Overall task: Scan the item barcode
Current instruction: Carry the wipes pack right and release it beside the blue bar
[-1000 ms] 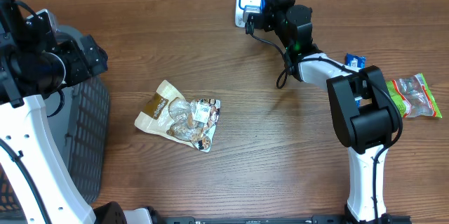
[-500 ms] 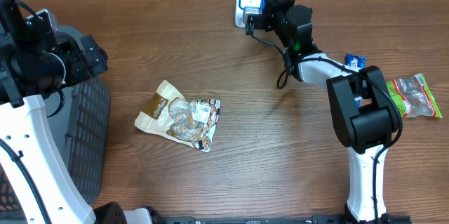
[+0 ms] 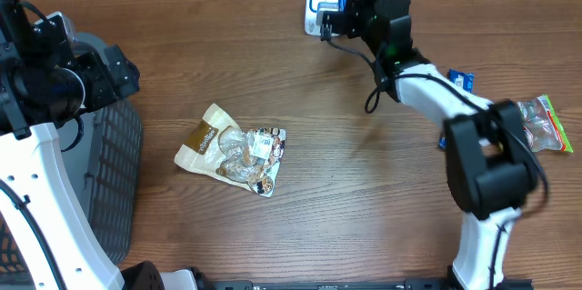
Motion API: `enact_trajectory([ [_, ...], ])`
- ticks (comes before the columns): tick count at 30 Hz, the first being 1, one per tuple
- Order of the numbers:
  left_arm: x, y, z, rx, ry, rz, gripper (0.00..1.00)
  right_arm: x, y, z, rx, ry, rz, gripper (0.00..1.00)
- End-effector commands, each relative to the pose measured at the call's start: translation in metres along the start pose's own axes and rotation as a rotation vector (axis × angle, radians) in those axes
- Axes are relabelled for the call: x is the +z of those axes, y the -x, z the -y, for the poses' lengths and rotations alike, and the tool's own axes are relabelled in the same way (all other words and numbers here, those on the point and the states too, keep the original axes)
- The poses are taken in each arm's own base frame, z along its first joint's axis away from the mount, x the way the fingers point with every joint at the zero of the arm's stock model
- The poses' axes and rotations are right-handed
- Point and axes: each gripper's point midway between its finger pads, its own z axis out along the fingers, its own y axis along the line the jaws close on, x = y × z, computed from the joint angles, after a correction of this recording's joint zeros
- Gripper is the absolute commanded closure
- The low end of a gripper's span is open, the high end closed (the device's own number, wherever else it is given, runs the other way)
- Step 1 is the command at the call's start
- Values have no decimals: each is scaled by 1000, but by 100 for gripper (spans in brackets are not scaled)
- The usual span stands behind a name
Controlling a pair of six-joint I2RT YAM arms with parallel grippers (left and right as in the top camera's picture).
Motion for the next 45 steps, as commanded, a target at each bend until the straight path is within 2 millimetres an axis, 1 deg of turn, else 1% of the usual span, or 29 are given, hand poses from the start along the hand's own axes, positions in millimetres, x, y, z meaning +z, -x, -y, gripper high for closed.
enact_trajectory([
  [1, -8, 2, 4, -9, -14, 27, 0, -40, 28, 75, 121, -99, 13, 96],
  [3, -8, 2, 4, -9, -14, 27, 0, -54, 39, 87, 278, -84, 8, 96],
  [5, -8, 2, 4, -9, -14, 27, 0, -69, 51, 95, 473, -65, 2, 96],
  [6, -8, 2, 4, -9, -14, 27, 0, -75, 56, 94, 572, -45, -9, 96],
  [8, -8, 2, 4, -9, -14, 27, 0, -86, 64, 84, 768, 11, -51, 96],
  [10, -8, 2, 4, -9, -14, 27, 0, -96, 67, 64, 973, 80, -130, 96],
  [11, -8, 2, 4, -9, -14, 27, 1, -104, 68, 41, 1126, 147, -208, 96],
  [12, -8, 2, 4, -9, -14, 27, 0, -107, 70, 29, 1203, 184, -244, 96],
  [13, -8, 2, 4, -9, -14, 27, 0, -113, 73, 11, 1333, 242, -304, 96],
  [14, -8, 2, 4, -9, -14, 27, 0, -120, 79, -8, 1451, 313, -360, 96],
  [15, -8, 2, 4, -9, -14, 27, 0, -128, 86, -24, 1523, 395, -403, 96],
  [17, -8, 2, 4, -9, -14, 27, 0, -147, 98, -52, 1555, 558, -470, 96],
  [18, -8, 2, 4, -9, -14, 27, 1, -155, 101, -61, 1559, 618, -495, 96],
  [19, -8, 2, 4, -9, -14, 27, 1, -161, 100, -69, 1586, 651, -538, 96],
  [20, -8, 2, 4, -9, -14, 27, 1, -167, 95, -74, 1623, 658, -595, 96],
  [22, -8, 2, 4, -9, -14, 27, 0, -178, 75, -81, 1695, 648, -714, 96],
  [25, -8, 2, 4, -9, -14, 27, 0, -193, 33, -84, 1809, 588, -882, 96],
  [26, -8, 2, 4, -9, -14, 27, 1, -198, 15, -85, 1846, 561, -941, 96],
  [30, -8, 2, 4, -9, -14, 27, 0, -225, -64, -88, 1990, 418, -1162, 96],
  [33, -8, 2, 4, -9, -14, 27, 0, -245, -116, -86, 2069, 295, -1258, 96],
  [34, -8, 2, 4, -9, -14, 27, 0, -252, -138, -85, 2094, 234, -1290, 96],
  [35, -8, 2, 4, -9, -14, 27, 0, -255, -149, -85, 2107, 205, -1304, 96],
  [37, -8, 2, 4, -9, -14, 28, 0, -266, -177, -86, 2148, 131, -1342, 96],
  [40, -8, 2, 4, -9, -14, 27, 1, -281, -209, -92, 2200, 56, -1401, 96],
  [43, -8, 2, 4, -9, -14, 27, 1, -292, -229, -99, 2230, 12, -1446, 96],
  [44, -8, 2, 4, -9, -14, 27, 1, -294, -233, -102, 2237, 4, -1459, 93],
  [45, -8, 2, 4, -9, -14, 27, 1, -297, -237, -104, 2244, -2, -1469, 87],
])
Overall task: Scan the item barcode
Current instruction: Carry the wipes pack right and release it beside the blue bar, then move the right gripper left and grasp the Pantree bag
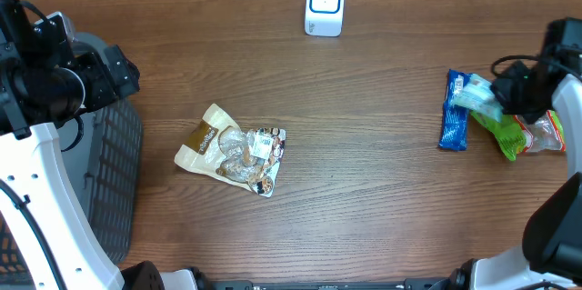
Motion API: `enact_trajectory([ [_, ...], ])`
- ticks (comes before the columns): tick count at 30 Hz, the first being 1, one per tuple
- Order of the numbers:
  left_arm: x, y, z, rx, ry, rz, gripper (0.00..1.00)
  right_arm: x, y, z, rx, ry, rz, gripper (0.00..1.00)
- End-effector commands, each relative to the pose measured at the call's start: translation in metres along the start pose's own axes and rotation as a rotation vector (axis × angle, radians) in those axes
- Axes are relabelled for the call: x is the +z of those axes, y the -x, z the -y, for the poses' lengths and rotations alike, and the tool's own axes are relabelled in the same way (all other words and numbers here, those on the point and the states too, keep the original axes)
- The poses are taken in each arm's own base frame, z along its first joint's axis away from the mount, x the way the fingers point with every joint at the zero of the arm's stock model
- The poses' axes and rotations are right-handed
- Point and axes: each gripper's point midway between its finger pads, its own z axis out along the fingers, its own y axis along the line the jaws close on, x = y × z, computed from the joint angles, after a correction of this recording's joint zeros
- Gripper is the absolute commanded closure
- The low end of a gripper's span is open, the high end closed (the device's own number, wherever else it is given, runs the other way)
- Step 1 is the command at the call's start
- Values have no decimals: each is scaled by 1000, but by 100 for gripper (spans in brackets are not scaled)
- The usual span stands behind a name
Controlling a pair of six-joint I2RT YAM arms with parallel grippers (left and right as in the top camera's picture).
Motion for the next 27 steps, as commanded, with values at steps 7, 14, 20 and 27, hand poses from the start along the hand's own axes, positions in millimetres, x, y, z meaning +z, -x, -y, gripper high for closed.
enact_trajectory([
  [7, -8, 2, 4, -9, -14, 27, 0, 5, 4, 2, -32, 19, -21, 21],
  [14, -8, 2, 4, -9, -14, 27, 1, -26, -24, -75, -325, 361, -109, 23],
  [20, -8, 2, 4, -9, -14, 26, 0, -43, -92, -155, -585, 575, -196, 19],
  [27, -8, 2, 4, -9, -14, 27, 0, -18, -200, -219, -862, 614, -301, 12],
])
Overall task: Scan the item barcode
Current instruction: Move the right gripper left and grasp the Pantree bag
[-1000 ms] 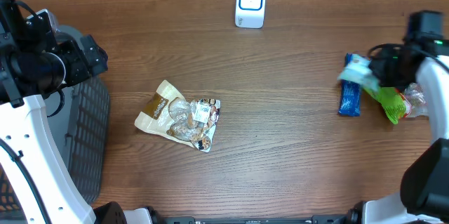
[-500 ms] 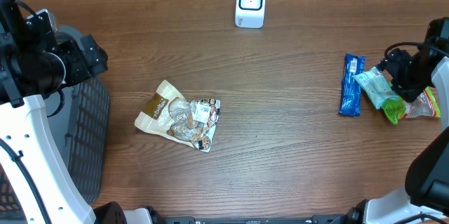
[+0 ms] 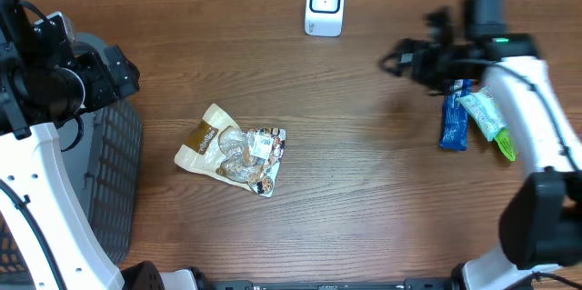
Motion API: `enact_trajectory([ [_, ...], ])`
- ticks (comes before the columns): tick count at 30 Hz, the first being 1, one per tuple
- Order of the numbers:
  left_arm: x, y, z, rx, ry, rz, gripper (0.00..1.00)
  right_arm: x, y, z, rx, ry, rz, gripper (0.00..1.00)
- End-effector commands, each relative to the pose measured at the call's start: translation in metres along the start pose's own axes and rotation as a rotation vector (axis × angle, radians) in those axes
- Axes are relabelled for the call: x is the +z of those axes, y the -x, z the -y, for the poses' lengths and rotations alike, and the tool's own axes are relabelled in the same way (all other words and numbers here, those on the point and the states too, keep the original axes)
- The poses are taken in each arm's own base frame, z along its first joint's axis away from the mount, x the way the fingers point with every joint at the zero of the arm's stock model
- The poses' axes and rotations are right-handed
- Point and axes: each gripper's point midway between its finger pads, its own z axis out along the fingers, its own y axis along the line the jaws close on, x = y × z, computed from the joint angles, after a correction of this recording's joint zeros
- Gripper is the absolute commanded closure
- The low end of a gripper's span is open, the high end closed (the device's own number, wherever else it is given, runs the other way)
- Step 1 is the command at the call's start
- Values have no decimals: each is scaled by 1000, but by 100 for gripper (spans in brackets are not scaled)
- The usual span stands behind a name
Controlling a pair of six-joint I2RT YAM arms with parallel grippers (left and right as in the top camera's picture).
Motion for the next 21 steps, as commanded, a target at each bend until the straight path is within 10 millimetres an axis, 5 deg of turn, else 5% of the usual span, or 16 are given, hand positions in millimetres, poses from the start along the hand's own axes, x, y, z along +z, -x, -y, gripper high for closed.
enact_trajectory([
  [1, -8, 2, 4, -9, -14, 27, 0, 46, -26, -41, -103, 59, -109, 11],
  [5, -8, 2, 4, -9, -14, 27, 0, 97, -61, -70, -149, 83, -218, 7],
  [11, -8, 2, 4, -9, -14, 27, 0, 154, -109, -89, -189, 93, -346, 2],
  [21, -8, 2, 4, -9, -14, 26, 0, 182, -136, -125, -271, 153, -363, 0],
])
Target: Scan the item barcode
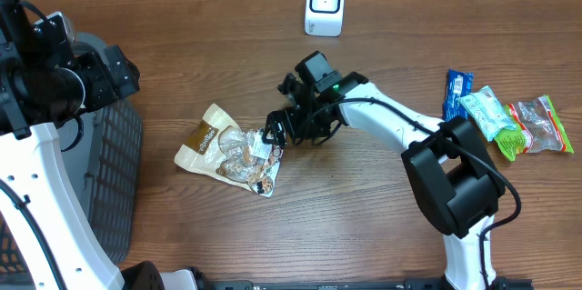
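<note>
A brown and clear snack bag (227, 152) lies flat left of the table's middle. My right gripper (278, 125) reaches in from the right and hangs at the bag's right edge, by its white label. Its fingers look spread, with nothing between them. The white barcode scanner (325, 4) stands upright at the back edge, its blue-ringed face towards the table. My left gripper (114, 70) is held high at the far left over the basket, and its fingers do not show well enough to judge.
A black mesh basket (123, 176) stands at the left edge under the left arm. At the far right lie a blue bar (457, 85), a green pouch (486, 115) and a clear bag with red and green print (538, 125).
My right gripper has moved from beside the blue bar at the right to the right edge of the snack bag. The left arm and the snack bag are unchanged.
First my right gripper held the green pouch up at the scanner. Then it was at the far right with the pouch over the other packets. Later the pouch lay beside the blue bar and the gripper was free of it. Now the gripper is at the snack bag.
</note>
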Motion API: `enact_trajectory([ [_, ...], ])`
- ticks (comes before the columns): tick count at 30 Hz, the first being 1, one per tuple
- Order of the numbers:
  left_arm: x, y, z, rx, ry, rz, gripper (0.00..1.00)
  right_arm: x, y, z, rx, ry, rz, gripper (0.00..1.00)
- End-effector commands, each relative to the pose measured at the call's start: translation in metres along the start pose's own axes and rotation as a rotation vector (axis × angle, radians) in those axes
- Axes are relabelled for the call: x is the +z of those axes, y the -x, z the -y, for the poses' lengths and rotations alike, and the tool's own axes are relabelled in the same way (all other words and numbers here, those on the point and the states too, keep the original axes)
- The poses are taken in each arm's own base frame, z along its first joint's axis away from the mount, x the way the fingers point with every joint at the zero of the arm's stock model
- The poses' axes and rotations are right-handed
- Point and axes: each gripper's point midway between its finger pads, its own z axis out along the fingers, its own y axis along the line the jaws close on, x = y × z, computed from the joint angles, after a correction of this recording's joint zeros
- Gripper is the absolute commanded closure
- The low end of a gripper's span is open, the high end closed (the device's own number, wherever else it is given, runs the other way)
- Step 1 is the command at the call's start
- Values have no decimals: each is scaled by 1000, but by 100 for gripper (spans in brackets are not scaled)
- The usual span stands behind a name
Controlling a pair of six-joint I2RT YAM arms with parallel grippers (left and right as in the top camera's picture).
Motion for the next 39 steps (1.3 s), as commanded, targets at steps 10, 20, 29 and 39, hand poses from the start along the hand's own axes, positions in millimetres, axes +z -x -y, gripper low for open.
enact_trajectory([
  [10, -8, 2, 4, -9, -14, 27, 0, 24, 5, -3, 162, -107, 53, 27],
  [20, -8, 2, 4, -9, -14, 26, 1, 31, -5, 3, 245, -107, 18, 96],
  [29, -8, 2, 4, -9, -14, 26, 0, -31, 8, 20, -15, -158, 25, 96],
  [39, -8, 2, 4, -9, -14, 27, 0, -115, 44, 136, -163, -746, 124, 27],
])
